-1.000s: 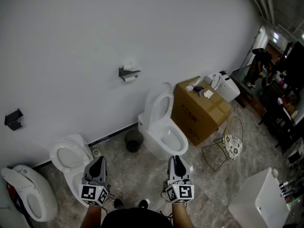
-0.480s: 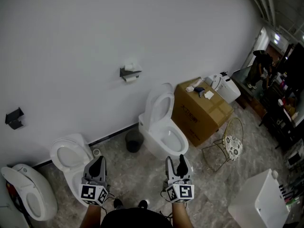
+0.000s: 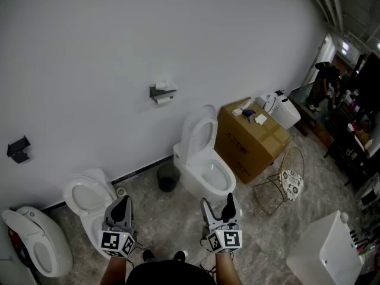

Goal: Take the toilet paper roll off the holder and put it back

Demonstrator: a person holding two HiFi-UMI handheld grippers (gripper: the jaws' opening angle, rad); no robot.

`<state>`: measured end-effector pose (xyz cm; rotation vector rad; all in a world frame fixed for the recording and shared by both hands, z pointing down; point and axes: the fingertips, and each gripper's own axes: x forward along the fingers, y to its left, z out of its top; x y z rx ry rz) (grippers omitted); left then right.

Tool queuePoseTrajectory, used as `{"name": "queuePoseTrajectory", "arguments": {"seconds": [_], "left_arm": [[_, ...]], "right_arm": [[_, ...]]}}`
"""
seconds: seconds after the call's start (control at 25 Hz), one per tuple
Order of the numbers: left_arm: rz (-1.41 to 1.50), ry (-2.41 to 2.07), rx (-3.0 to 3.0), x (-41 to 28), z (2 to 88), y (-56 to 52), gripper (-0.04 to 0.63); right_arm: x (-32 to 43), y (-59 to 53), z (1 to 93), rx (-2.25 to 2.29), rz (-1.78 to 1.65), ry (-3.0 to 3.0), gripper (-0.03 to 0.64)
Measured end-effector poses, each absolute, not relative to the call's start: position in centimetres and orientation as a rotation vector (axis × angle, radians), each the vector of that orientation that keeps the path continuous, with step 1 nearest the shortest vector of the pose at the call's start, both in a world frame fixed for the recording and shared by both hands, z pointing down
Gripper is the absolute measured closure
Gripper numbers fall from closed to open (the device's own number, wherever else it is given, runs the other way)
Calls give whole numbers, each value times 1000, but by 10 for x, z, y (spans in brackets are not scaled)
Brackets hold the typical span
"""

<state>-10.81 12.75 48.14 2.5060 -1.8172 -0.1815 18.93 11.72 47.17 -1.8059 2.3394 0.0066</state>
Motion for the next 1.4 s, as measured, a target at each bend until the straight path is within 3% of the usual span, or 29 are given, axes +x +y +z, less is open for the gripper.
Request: {"name": "queuePoseTrajectory", "arguments": {"seconds": [0.12,0.44,1.4], "left_arm": [[-178,-1818,2508,-109,482,128,592],[-186,-1815,2507,-112,481,128,592],[-199,-1747,2554,-159,483,123,592]], "right_arm": [[186,117,471,-1796,11,2344,151],[180,117,469,-1781,25,2337,39],[128,124,459,-1820,59,2323,35]]}}
